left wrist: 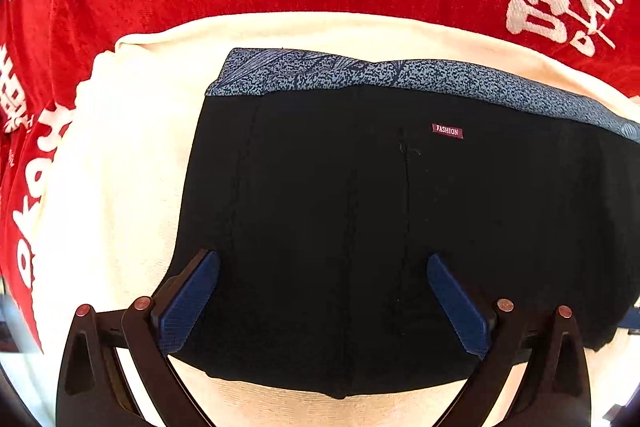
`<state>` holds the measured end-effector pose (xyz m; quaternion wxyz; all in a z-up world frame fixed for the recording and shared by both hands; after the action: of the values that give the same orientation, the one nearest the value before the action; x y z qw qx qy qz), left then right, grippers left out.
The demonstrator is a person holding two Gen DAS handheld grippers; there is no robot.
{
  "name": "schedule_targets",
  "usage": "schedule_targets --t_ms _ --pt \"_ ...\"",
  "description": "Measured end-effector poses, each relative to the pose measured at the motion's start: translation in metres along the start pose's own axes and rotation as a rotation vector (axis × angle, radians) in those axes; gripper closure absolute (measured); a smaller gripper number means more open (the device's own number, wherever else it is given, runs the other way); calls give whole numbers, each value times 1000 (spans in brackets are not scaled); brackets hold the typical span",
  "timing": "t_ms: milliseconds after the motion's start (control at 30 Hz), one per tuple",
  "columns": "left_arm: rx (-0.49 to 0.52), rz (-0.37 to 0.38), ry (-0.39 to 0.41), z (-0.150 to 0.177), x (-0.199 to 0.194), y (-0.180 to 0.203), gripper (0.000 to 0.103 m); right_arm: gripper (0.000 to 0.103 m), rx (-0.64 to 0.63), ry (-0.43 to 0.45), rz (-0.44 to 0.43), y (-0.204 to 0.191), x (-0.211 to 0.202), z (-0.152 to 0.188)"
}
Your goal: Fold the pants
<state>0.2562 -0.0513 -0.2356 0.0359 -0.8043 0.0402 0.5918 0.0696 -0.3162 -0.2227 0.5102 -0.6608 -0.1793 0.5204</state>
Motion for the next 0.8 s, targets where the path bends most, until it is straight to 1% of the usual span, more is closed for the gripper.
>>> schedule_targets --t_ms 33,100,167,200,233,333,400,433,467,500,567,633,667,700,767,800 --pt "2 2 -6 -2 1 -3 0 55 -9 4 4 -5 0 1" --pt "3 3 -6 0 -1 0 0 55 -30 -10 46 -5 -3 12" --pt "3 0 2 1 -1 1 0 55 -4 -24 49 1 -2 19" --pt "1 1 7 -2 2 -6 0 55 7 -21 51 4 -1 18" --pt "1 2 13 -3 4 -10 0 55 9 -9 45 5 -1 16" --pt "4 5 22 4 0 -1 0 55 -14 31 26 2 -1 1" --pt "11 7 23 4 0 0 0 55 -12 37 36 3 2 -9" --pt "15 7 20 4 -1 0 0 60 -3 31 45 3 6 -12" --pt "22 5 16 4 -1 0 0 86 -3 20 75 3 8 -14" --pt "32 3 11 5 -3 0 0 95 -23 13 97 0 8 -15" --pt "63 1 2 7 -6 0 0 95 -82 25 100 -16 2 -10" --pt "98 1 0 10 -8 -2 0 95 -109 24 128 -23 -2 3" --pt "105 9 -2 13 -8 -4 0 95 -120 17 166 -18 0 10" --pt "104 13 -5 14 -8 -5 0 96 -109 8 179 -12 4 14" --pt "106 6 -1 15 -8 -4 0 95 -71 7 182 2 9 18" --pt "106 -5 1 15 -9 -3 0 94 -69 10 174 3 10 18"
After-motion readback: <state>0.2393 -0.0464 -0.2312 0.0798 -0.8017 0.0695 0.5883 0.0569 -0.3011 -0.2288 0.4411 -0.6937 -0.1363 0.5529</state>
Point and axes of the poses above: each gripper's, at about its wrist camera, not at the fingertips, and x roughly the way its jaws point, y to its right, z to its underside, the point moved 6 cm from there along x, roughly the way its jaws point, and after that the axes turned 14 degrees about -x, right-handed, at the moved point
